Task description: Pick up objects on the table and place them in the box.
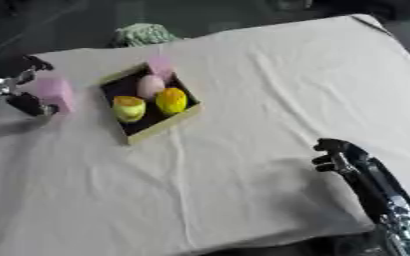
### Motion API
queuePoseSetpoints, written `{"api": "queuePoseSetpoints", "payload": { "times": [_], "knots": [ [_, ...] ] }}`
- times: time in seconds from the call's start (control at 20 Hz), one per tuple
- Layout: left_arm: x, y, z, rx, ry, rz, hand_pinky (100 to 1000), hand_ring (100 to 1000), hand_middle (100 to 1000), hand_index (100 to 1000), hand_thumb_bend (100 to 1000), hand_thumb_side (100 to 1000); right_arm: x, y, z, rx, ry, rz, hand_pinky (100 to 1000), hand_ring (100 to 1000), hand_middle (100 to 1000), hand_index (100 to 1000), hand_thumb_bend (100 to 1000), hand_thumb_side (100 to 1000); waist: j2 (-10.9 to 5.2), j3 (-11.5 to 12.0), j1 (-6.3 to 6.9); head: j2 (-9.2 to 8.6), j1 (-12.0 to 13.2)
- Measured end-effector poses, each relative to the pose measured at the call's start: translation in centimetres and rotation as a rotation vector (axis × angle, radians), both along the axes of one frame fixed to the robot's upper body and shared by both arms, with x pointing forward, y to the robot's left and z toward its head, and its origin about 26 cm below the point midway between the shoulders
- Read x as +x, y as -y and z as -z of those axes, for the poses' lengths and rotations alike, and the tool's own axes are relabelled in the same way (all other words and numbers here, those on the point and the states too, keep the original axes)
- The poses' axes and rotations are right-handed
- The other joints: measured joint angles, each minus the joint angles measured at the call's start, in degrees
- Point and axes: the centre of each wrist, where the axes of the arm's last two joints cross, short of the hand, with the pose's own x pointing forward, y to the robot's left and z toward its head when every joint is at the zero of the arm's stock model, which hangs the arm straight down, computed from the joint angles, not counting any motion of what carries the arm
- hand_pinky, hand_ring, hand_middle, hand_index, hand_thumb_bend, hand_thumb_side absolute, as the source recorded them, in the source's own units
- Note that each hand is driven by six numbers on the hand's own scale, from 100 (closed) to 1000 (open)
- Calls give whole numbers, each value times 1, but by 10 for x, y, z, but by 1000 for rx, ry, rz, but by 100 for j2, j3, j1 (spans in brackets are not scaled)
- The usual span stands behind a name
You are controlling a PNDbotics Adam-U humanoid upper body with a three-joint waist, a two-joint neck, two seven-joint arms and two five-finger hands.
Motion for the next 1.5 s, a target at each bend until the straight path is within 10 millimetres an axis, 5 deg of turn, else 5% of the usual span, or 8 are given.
{"api": "queuePoseSetpoints", "payload": {
  "times": [0.2,0.45,0.55,1.05,1.5],
  "knots": [
    [1,3,8,-7,7,-1,853,878,888,934,387,275,0,0,0,0,-2,-1,683,681,722,798,100,730,14,-15,-8,0,0],
    [1,3,12,-12,21,3,702,564,546,757,161,186,0,-1,0,0,-4,-3,683,681,722,798,100,729,14,-21,-10,0,-10],
    [1,4,11,-12,38,5,686,526,505,726,136,181,0,-1,0,0,-4,-2,683,681,722,798,100,726,14,-20,-12,0,-15],
    [10,31,-46,-33,222,89,686,522,499,726,177,182,0,-1,0,0,-5,-1,683,681,722,798,100,725,-10,17,-6,0,-39],
    [21,82,-23,-101,184,176,683,520,500,729,251,199,0,-1,0,-1,-7,-7,683,681,721,798,100,732,-21,-78,-17,0,-16]
  ]
}}
